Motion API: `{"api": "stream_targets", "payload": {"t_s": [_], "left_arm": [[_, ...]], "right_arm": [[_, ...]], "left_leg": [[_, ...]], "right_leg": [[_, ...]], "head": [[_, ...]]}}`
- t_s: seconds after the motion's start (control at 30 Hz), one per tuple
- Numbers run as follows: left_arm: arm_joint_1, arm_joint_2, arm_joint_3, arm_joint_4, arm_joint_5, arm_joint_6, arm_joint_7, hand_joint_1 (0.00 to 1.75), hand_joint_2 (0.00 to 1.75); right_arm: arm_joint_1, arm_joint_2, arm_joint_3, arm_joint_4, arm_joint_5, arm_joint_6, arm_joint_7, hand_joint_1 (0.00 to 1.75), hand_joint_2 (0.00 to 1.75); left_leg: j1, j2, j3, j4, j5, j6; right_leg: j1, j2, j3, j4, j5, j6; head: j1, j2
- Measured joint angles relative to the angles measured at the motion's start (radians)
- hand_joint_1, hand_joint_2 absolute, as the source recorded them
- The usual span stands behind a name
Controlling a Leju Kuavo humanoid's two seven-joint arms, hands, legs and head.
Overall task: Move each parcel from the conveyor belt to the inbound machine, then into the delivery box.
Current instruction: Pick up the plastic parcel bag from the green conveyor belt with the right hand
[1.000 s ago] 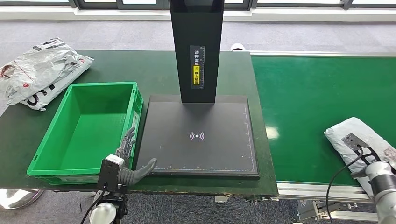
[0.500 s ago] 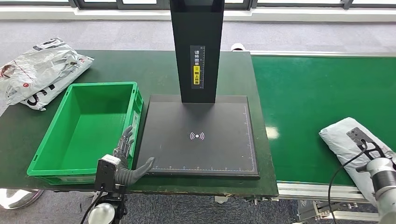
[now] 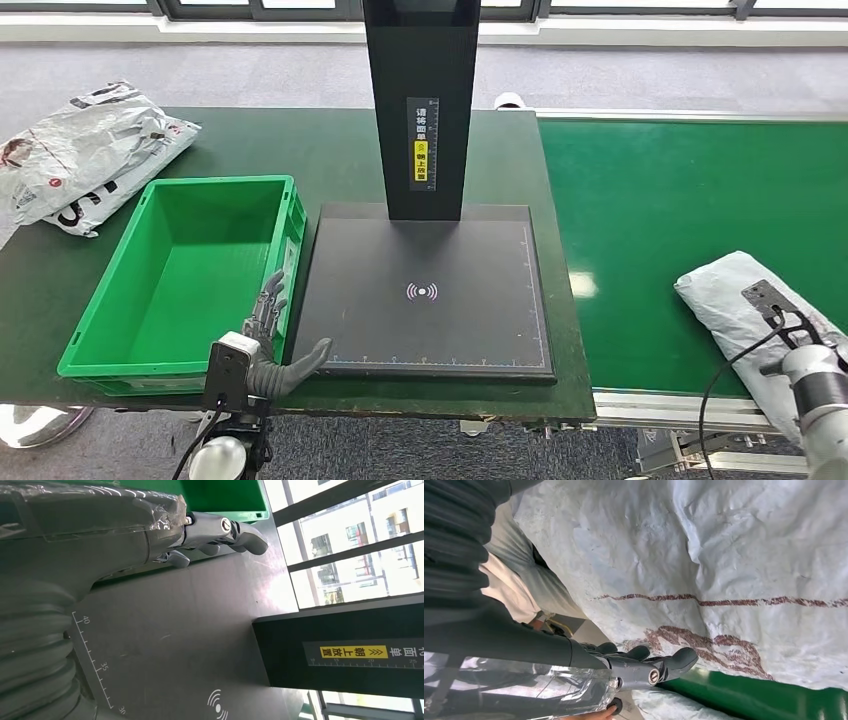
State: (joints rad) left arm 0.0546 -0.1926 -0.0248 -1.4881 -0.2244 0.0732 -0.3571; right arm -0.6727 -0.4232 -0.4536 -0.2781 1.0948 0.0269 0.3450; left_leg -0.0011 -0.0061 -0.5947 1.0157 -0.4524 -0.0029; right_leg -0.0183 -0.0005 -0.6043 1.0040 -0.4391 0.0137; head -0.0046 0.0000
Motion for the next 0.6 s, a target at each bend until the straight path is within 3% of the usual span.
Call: {"api": "stream_targets", "payload": {"t_s": [0.6], "left_arm": [[0.003, -0.008, 0.004, -0.011, -0.007, -0.009, 0.006, 0.00, 1.75]], "right_arm": [[0.063, 0.048, -0.064, 0.003, 0.000, 0.027, 0.017, 0.00, 1.75]], "left_leg": [[0.000, 0.000, 0.000, 0.000, 0.000, 0.000]], "right_leg": [[0.000, 0.000, 0.000, 0.000, 0.000, 0.001]], "head": [[0.000, 0.000]]}}
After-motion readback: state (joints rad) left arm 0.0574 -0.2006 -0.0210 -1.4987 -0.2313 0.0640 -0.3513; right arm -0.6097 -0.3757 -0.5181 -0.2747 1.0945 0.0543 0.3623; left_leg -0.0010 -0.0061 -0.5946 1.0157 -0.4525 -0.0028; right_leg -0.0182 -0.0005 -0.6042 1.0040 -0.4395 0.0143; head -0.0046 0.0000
